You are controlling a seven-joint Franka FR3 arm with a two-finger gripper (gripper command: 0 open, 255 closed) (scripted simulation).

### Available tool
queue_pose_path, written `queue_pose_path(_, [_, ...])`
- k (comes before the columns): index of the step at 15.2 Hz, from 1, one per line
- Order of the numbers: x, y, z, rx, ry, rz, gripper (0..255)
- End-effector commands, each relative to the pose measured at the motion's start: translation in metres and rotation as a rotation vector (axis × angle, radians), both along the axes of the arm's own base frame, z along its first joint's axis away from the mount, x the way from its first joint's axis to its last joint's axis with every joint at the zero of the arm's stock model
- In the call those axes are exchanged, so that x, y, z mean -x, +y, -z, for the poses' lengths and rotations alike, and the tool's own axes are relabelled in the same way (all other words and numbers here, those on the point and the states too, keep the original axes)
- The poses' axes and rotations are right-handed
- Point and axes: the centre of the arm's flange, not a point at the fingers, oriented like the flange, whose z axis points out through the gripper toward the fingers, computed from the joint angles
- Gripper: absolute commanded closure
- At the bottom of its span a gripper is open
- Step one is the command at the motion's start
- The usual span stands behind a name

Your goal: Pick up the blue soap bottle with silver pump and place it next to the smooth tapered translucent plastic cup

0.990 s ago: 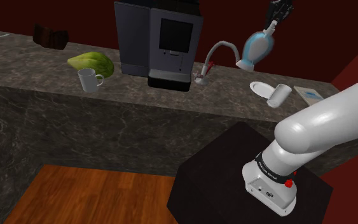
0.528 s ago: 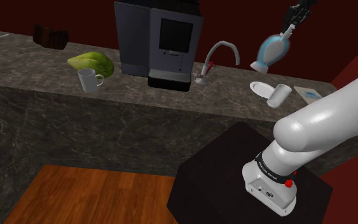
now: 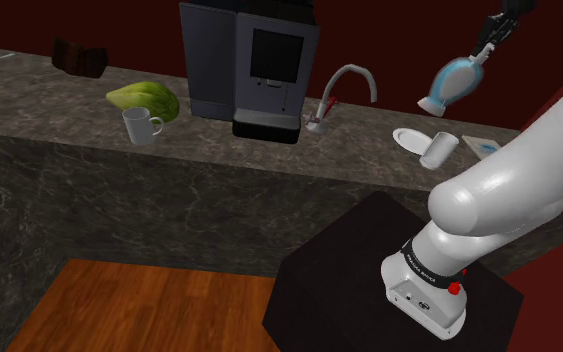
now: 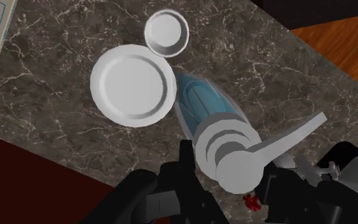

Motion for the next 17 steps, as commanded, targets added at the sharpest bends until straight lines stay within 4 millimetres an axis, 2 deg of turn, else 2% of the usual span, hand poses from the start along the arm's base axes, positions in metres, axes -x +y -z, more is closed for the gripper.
queue_pose_path(1, [0.015,-0.023,-0.002,0.001,0.000,-0.002,255])
queue_pose_path(13, [0.104,-0.156,-0.002,0.001,0.000,-0.002,255])
queue_pose_path(17, [0.104,-0.156,0.019,0.001,0.000,-0.002,255])
